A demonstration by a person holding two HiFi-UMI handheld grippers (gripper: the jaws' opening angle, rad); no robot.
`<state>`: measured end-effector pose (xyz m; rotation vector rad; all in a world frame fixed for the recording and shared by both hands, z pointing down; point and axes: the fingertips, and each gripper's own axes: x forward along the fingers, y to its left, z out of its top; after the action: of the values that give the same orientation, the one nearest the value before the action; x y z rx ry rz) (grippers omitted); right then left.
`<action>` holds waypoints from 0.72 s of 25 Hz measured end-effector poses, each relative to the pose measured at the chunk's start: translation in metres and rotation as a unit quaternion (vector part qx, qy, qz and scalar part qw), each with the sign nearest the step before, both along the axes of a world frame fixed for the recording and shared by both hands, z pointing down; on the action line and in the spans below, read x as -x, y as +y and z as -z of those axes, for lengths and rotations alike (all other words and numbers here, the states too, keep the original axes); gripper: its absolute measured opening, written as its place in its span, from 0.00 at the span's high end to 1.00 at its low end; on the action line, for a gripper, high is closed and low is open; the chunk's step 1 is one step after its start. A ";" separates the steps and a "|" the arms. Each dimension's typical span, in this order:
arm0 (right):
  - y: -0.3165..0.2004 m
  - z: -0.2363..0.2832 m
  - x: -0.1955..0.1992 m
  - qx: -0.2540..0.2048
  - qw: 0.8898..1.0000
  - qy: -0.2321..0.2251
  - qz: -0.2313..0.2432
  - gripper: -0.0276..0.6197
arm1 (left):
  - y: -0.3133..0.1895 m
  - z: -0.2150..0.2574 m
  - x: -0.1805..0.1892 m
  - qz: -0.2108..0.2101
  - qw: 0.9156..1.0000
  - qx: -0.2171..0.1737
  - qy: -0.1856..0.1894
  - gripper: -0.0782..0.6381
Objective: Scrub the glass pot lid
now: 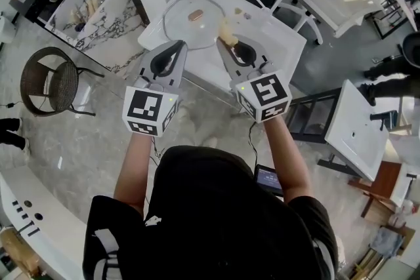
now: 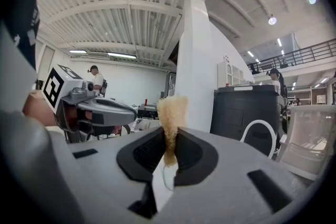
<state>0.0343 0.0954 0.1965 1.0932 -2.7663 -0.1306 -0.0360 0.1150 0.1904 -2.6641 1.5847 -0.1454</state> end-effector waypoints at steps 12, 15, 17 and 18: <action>0.029 -0.002 -0.005 -0.001 1.000 -0.001 0.010 0.92 | 0.031 0.001 -0.007 0.009 1.000 -0.005 0.001 0.87; 0.034 -0.003 -0.007 -0.002 1.000 -0.003 0.011 0.92 | 0.035 0.000 -0.009 0.011 1.000 -0.006 0.001 0.87; 0.036 -0.003 -0.008 -0.005 1.000 -0.003 0.012 0.92 | 0.037 0.000 -0.010 0.011 1.000 -0.007 0.000 0.87; 0.037 -0.002 -0.007 -0.007 1.000 -0.003 0.013 0.92 | 0.037 0.001 -0.010 0.011 1.000 -0.007 0.000 0.87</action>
<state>0.0414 0.1320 0.1987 1.0634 -2.7890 -0.1496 -0.0262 0.1525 0.1895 -2.6376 1.6087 -0.1358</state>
